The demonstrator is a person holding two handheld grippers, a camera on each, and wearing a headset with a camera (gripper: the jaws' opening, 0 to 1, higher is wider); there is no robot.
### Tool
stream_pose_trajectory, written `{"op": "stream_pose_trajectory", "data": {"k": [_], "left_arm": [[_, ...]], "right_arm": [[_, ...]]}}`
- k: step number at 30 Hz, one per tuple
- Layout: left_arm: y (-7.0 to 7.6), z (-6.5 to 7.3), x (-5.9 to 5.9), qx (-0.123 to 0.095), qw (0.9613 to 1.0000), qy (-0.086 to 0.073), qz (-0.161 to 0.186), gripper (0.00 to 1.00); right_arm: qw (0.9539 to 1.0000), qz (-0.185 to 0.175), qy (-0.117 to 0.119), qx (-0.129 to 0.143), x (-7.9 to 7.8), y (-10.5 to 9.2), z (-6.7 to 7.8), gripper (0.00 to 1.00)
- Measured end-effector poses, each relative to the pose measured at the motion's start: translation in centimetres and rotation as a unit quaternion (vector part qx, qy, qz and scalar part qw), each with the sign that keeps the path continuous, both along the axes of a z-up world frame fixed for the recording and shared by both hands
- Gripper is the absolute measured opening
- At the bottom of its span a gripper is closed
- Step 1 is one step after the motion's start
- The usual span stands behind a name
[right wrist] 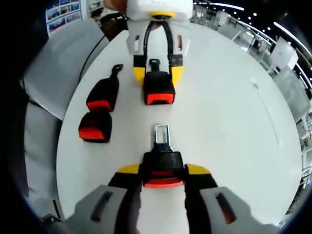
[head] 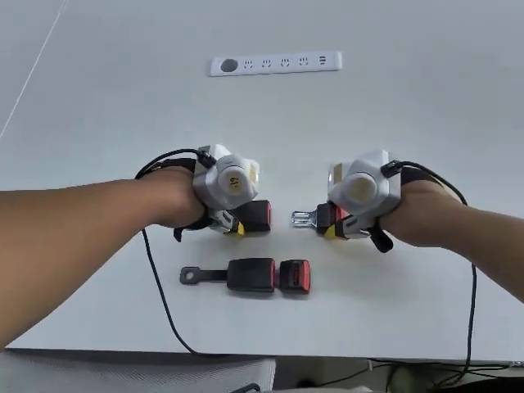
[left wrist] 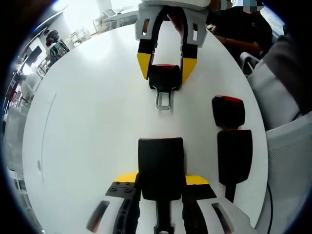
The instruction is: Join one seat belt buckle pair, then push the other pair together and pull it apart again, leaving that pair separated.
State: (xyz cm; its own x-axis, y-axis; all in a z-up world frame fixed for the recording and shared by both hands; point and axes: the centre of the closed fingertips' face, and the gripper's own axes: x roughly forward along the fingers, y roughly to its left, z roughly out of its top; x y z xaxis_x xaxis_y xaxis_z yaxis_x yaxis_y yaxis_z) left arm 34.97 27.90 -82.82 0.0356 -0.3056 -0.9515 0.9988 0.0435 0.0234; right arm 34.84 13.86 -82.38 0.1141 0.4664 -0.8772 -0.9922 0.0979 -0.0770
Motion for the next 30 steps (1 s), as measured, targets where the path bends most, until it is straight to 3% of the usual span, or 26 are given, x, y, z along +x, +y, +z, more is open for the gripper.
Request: {"op": "stream_pose_trajectory", "data": {"k": [7, 16, 30], "left_arm": [[-0.2, 0.3, -0.3, 0.008, 1.0000, -0.002, 0.003, 0.33], [-0.3, 0.7, -0.4, 0.014, 0.9998, -0.008, 0.007, 0.33], [-0.2, 0.6, 0.0, 0.019, 0.9996, -0.020, 0.005, 0.34]], "right_arm": [[0.9999, -0.012, 0.003, -0.009, -0.3, -3.7, 0.1, 0.33], [0.9997, -0.007, -0.003, -0.024, -1.1, -6.7, 0.4, 0.34], [0.9994, -0.019, -0.015, -0.025, -0.7, -7.4, 0.3, 0.39]]}}
